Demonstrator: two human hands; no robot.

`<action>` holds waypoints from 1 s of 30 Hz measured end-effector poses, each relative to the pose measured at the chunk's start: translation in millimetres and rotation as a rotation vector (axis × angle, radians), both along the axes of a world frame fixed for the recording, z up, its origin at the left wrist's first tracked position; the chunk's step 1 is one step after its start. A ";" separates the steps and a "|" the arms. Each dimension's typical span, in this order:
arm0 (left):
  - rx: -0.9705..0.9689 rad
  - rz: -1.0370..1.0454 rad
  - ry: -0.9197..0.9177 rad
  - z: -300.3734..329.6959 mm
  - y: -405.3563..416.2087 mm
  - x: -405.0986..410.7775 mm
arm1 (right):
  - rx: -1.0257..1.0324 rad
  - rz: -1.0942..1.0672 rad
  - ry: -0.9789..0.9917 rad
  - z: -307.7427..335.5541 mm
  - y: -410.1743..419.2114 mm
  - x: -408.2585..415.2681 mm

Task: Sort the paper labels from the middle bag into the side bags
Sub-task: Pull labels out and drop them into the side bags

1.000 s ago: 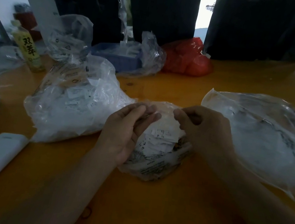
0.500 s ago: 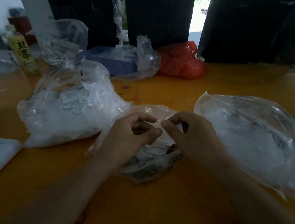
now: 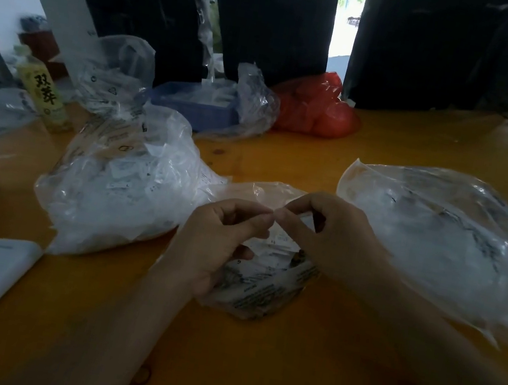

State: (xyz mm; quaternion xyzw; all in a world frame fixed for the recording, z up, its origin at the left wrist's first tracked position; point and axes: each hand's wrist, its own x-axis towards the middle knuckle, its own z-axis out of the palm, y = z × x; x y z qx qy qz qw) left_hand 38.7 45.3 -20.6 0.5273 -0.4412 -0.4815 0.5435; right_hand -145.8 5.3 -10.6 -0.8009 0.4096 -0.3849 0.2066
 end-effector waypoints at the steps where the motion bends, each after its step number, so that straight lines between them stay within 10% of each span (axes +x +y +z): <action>1: 0.004 -0.006 0.016 -0.7 0.0 -0.5 | -0.019 -0.007 0.009 -1.0 -0.2 -0.2; 12: 0.006 0.017 0.567 -5.4 -4.3 -8.9 | 0.022 -0.125 -0.020 -4.3 -6.0 1.4; 17: -0.006 0.050 0.571 -5.5 -6.7 -5.0 | 0.221 -0.103 -0.399 2.4 -9.8 -6.0; 30: 0.018 0.043 0.606 -4.5 -6.9 -5.2 | 0.088 -0.089 -0.386 12.5 -0.3 -8.1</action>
